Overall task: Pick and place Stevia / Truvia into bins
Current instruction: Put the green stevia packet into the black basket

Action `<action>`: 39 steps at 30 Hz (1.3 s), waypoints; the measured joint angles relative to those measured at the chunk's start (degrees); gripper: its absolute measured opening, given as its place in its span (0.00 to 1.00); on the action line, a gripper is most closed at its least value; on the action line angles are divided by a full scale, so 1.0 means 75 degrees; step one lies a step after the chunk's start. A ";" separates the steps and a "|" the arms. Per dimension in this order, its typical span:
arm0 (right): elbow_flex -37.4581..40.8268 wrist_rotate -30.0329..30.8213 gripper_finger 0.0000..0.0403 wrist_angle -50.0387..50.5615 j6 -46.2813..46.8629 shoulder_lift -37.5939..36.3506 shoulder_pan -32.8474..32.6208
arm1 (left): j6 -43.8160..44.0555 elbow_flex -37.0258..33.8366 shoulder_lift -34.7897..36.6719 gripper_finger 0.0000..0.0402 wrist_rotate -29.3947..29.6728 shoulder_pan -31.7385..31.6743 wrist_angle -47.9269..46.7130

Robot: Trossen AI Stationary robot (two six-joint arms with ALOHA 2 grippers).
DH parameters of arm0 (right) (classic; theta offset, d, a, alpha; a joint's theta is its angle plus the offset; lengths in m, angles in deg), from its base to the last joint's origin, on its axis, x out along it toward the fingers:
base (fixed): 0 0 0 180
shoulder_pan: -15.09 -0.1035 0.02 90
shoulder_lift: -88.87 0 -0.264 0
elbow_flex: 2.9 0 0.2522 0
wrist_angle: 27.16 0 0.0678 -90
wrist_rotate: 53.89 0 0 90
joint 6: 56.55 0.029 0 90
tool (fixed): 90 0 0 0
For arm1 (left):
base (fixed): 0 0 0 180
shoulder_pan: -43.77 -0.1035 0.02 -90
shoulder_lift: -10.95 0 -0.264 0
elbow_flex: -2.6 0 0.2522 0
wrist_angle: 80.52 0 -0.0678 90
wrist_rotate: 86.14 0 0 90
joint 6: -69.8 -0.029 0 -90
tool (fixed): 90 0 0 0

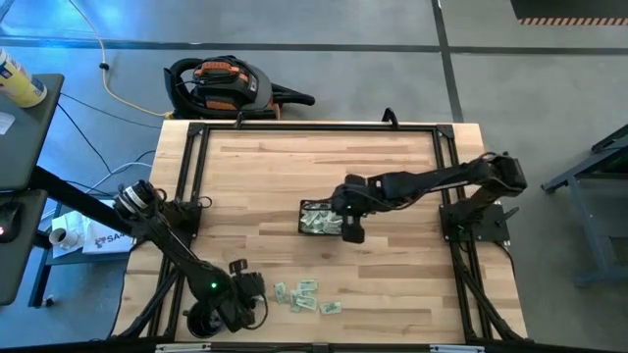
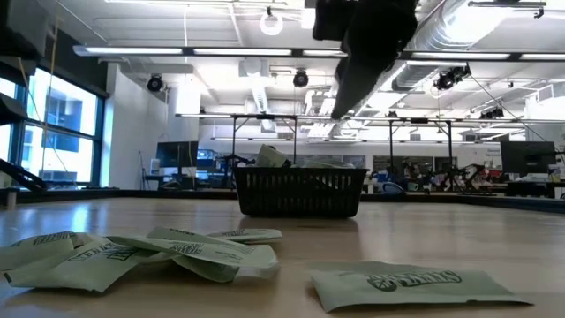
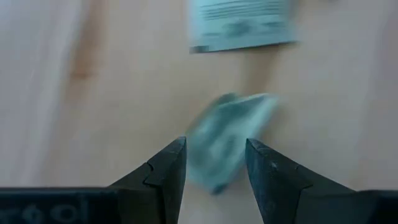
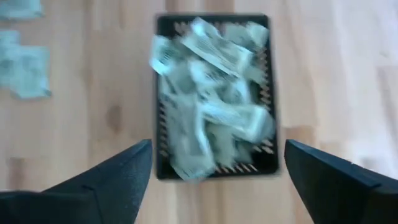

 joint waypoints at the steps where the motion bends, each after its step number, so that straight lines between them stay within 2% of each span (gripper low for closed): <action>1: 0.0000 0.0156 0.88 0.0152 0.0006 -0.0068 -0.0017 | -0.0212 -0.0104 0.0000 0.49 -0.0042 0.0000 0.0342; 5: 0.0006 0.0646 0.88 0.0611 0.0021 -0.0334 0.0006 | -0.0753 -0.0430 0.0016 0.49 0.0098 -0.0125 0.1041; 9: 0.0003 0.0998 0.88 0.0966 0.0003 -0.0406 0.0009 | -0.1093 -0.0613 0.0032 0.49 0.0233 -0.0615 0.1079; 12: 0.0009 0.1183 0.88 0.1057 -0.0016 -0.0406 0.0006 | -0.1642 -0.0684 0.0035 0.45 0.0124 -0.1082 0.1083; 15: 0.0006 0.1386 0.88 0.1213 -0.0110 -0.0429 0.0004 | -0.2395 -0.0704 0.0033 0.34 0.0097 -0.1615 0.1018; 20: 0.0006 0.1896 0.85 0.1587 -0.0328 -0.0591 0.0006 | -0.3438 -0.0709 0.0026 0.07 0.0135 -0.2441 0.0806; 25: 0.0009 0.2418 0.80 0.1745 -0.0467 -0.1085 0.0049 | -0.4039 -0.0294 0.0176 0.09 0.0110 -0.3085 -0.0152; 31: 0.0009 0.3094 0.76 0.2143 -0.0424 -0.1977 0.0504 | -0.5634 0.0790 0.1004 0.06 0.0808 -0.3941 -0.1191; 35: 0.0006 0.3184 0.75 0.2301 -0.0388 -0.2468 0.0892 | -0.6774 0.1214 0.1275 0.06 0.0906 -0.4825 -0.0558; 37: 0.0006 0.3065 0.75 0.2334 -0.0307 -0.2623 0.1031 | -0.7325 0.1249 0.1283 0.06 0.0373 -0.5351 0.0026; 39: 0.0003 0.2904 0.75 0.2404 -0.0214 -0.2679 0.1095 | -0.7653 0.1186 0.1029 0.09 -0.0582 -0.5818 0.0721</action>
